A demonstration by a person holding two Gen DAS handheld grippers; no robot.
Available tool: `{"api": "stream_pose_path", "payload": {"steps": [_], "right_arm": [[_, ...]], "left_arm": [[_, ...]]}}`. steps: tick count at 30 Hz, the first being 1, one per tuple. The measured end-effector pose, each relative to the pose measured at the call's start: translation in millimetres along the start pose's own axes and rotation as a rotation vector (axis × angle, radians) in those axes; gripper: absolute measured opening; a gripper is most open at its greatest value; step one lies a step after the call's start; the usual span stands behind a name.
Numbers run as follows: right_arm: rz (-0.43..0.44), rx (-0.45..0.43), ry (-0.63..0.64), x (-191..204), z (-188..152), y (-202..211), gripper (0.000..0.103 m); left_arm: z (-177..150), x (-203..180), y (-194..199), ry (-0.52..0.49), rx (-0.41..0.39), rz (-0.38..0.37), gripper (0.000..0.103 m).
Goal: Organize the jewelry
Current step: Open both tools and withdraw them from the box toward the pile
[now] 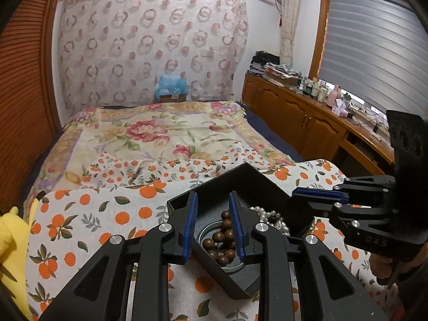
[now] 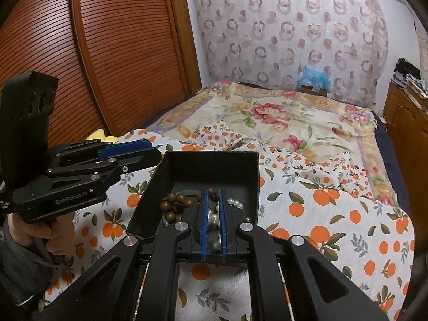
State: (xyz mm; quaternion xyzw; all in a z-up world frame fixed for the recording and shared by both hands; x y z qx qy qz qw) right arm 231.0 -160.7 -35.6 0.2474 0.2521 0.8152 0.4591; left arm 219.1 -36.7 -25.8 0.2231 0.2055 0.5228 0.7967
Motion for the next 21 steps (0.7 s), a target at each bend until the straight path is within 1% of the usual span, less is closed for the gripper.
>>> {"api": "stream_pose_path", "payload": {"steps": [1, 4, 7, 11, 12, 14, 16, 21], "right_arm": [[-0.006, -0.003, 0.006, 1, 0, 2, 0.014], [-0.014, -0.018, 0.014, 2, -3, 16, 0.014], [-0.01, -0.027, 0.002, 4, -14, 32, 0.015], [-0.015, -0.019, -0.001, 9, -35, 49, 0.016], [-0.017, -0.016, 0.0, 8, -39, 52, 0.016], [-0.022, -0.007, 0.0, 11, -52, 60, 0.022], [-0.026, 0.0, -0.001, 14, -68, 70, 0.025], [-0.021, 0.02, -0.004, 24, -103, 86, 0.025]], "left_arm": [[1, 0, 2, 0.006, -0.003, 0.002, 0.023], [5, -4, 8, 0.0, -0.006, 0.007, 0.023], [7, -11, 23, -0.025, -0.02, 0.013, 0.023], [3, -22, 40, -0.04, -0.022, 0.004, 0.027], [-1, -25, 45, -0.043, -0.021, -0.002, 0.029], [-9, -30, 54, -0.044, -0.014, -0.012, 0.029], [-21, -34, 63, -0.044, 0.001, -0.02, 0.03], [-58, -45, 76, -0.052, 0.046, -0.018, 0.03]]}}
Point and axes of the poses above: each gripper's, at about its wrist camera, not at the fingertips, and y roughly against the way its jaws point, x to its left, z to its top, the point moved 1 cm from there along -y, roughly the way its jaws point, and after that the axes turned 2 degrees about -y, right-handed, at the moved point
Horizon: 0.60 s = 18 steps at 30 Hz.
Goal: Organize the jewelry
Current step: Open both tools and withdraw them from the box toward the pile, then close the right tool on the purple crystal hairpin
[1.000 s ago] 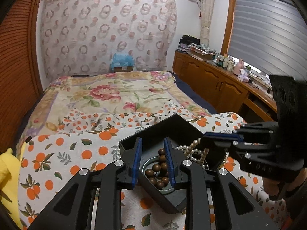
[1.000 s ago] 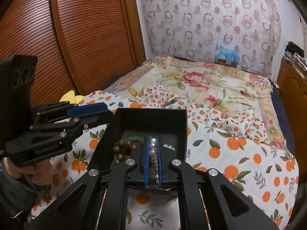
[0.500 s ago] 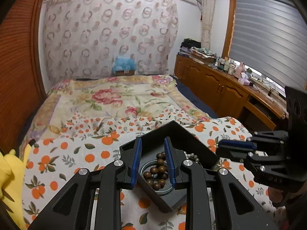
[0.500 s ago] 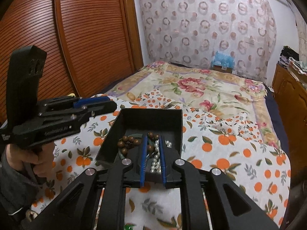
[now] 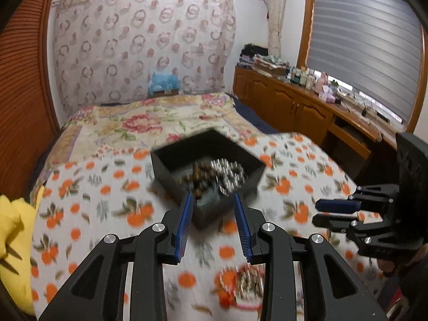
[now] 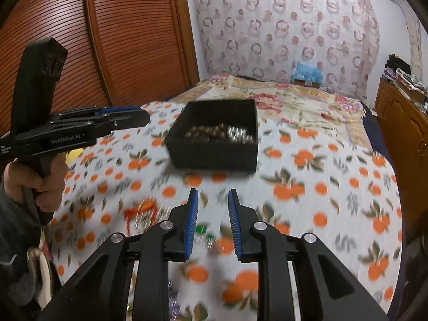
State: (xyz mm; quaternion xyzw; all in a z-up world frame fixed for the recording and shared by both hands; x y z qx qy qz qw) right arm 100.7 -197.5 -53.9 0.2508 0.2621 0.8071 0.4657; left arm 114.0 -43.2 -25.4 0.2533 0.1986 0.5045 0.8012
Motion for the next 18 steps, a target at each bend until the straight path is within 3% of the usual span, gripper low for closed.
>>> {"api": "stream_pose_path", "payload": {"steps": [9, 12, 18], "right_arm": [[0.03, 0.059, 0.004, 19, -47, 13, 0.027], [0.047, 0.08, 0.018, 26, -58, 15, 0.043], [0.068, 0.146, 0.038, 31, -73, 9, 0.045]], "left_arm": [[-46, -11, 12, 0.01, 0.052, -0.006, 0.03], [-55, -14, 18, 0.015, 0.057, -0.012, 0.03], [-63, -17, 23, 0.01, 0.065, -0.014, 0.03]]}}
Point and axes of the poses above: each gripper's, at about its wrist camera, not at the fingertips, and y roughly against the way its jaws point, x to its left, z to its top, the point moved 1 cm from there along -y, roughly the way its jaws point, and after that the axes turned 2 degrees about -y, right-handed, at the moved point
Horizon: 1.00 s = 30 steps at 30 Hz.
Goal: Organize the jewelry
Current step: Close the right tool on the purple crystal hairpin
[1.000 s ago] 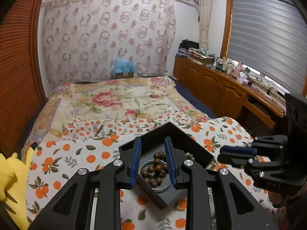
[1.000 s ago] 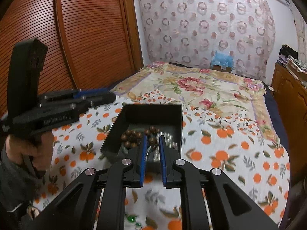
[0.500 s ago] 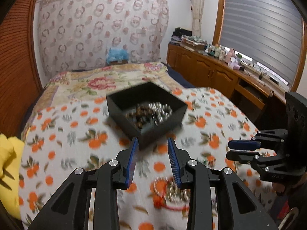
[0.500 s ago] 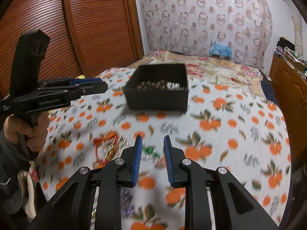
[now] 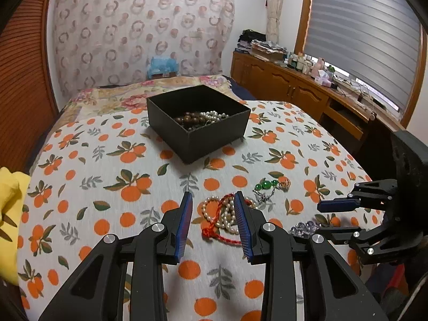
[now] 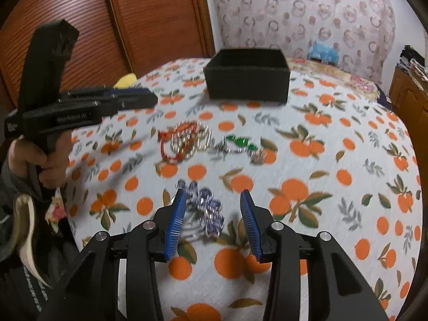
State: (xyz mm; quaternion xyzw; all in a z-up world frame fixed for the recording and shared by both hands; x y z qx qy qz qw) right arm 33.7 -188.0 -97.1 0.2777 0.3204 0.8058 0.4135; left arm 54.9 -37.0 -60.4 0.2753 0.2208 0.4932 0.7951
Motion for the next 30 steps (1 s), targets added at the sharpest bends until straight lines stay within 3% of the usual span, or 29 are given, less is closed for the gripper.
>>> {"api": "stream_pose_path", "payload": {"steps": [6, 7, 9, 14, 30], "right_arm": [[-0.001, 0.045, 0.018, 0, -4, -13, 0.045], [-0.005, 0.047, 0.026, 1, -4, -13, 0.042], [0.003, 0.049, 0.031, 2, -2, -14, 0.028], [-0.017, 0.036, 0.031, 0, -1, -12, 0.026], [-0.254, -0.097, 0.077, -14, 25, 15, 0.022]], "left_arm": [[-2, -1, 0, 0.002, 0.0, -0.01, 0.03], [-2, -1, 0, 0.002, 0.0, -0.011, 0.03], [-2, -1, -1, 0.002, 0.001, -0.011, 0.03], [-2, -2, -1, 0.002, 0.001, -0.009, 0.03], [-2, -1, -1, 0.004, 0.0, -0.01, 0.031]]}}
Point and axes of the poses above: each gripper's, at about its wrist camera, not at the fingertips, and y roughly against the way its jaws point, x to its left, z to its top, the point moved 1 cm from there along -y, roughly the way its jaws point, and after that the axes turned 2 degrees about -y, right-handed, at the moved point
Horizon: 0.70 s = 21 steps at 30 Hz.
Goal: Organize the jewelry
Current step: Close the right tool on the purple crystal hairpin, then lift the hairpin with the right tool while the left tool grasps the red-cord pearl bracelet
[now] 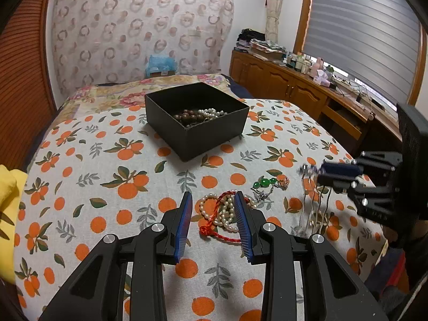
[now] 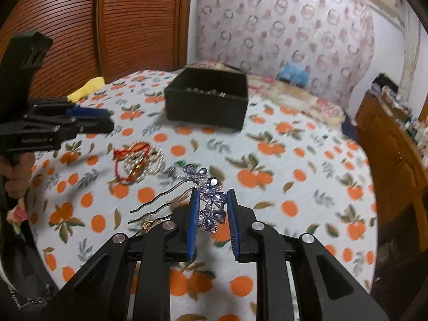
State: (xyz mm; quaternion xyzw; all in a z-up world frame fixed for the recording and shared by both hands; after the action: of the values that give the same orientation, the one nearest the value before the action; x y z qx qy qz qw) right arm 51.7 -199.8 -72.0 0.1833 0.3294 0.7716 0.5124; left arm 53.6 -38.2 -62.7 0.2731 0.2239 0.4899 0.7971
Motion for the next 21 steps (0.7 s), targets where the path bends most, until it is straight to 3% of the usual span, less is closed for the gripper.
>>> {"api": "stream_pose_path", "payload": {"steps": [9, 21], "right_arm": [[-0.128, -0.117, 0.127, 10, 29, 15, 0.022], [-0.332, -0.173, 0.307, 27, 47, 13, 0.022]], "left_arm": [[-2, 1, -1, 0.01, 0.0, 0.001, 0.031], [-4, 6, 2, 0.021, -0.007, 0.002, 0.04]]}}
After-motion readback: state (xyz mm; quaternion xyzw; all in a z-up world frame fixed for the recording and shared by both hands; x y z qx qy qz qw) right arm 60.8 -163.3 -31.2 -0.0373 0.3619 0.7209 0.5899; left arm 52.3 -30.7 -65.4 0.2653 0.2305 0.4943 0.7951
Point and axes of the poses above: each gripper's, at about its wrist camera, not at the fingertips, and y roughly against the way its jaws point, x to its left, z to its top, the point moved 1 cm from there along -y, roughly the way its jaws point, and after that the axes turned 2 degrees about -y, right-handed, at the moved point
